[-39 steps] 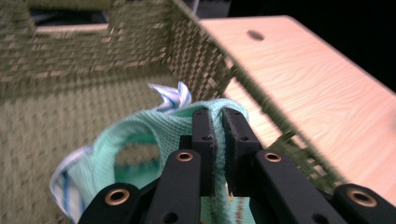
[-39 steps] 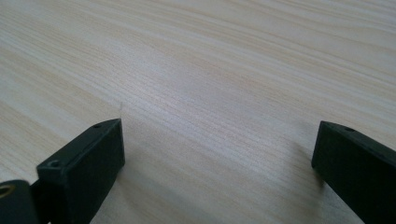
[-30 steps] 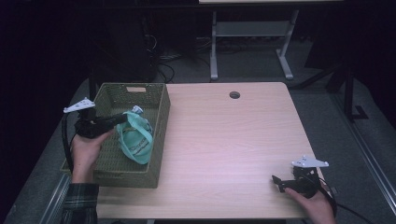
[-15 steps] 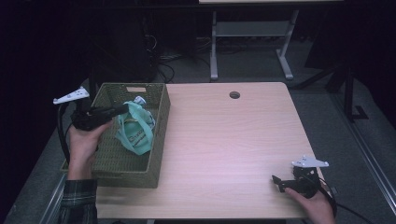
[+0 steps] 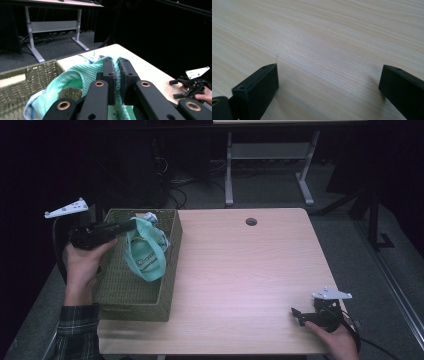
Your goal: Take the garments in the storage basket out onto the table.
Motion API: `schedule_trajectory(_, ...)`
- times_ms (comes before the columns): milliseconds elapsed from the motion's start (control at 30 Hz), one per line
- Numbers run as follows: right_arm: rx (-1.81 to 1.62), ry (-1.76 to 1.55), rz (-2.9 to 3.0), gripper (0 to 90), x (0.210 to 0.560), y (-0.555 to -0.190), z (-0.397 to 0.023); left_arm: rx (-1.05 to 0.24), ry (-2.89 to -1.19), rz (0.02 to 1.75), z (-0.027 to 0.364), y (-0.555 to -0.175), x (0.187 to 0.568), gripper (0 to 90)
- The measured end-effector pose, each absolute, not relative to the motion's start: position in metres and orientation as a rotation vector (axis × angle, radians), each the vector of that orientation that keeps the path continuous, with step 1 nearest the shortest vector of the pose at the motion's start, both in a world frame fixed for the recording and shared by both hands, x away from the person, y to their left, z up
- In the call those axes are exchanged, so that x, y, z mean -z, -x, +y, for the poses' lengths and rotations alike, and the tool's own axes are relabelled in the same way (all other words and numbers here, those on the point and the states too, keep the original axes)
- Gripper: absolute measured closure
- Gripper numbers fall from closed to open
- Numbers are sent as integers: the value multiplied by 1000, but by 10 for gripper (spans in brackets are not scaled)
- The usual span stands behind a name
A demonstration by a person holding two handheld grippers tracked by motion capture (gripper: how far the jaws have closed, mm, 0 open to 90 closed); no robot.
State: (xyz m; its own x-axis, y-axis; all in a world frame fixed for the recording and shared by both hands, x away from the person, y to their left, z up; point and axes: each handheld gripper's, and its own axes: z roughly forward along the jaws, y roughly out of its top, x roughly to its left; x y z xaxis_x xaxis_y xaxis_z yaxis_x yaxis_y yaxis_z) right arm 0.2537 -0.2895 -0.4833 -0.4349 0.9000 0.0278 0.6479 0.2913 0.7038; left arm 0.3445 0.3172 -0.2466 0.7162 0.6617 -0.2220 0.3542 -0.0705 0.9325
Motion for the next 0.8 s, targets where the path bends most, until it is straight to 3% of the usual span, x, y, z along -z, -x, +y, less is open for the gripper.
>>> schedule_trajectory(800,-924,-1396,2189,21,483,-254,-290,-260,-1688,668,261,-348,212,841)
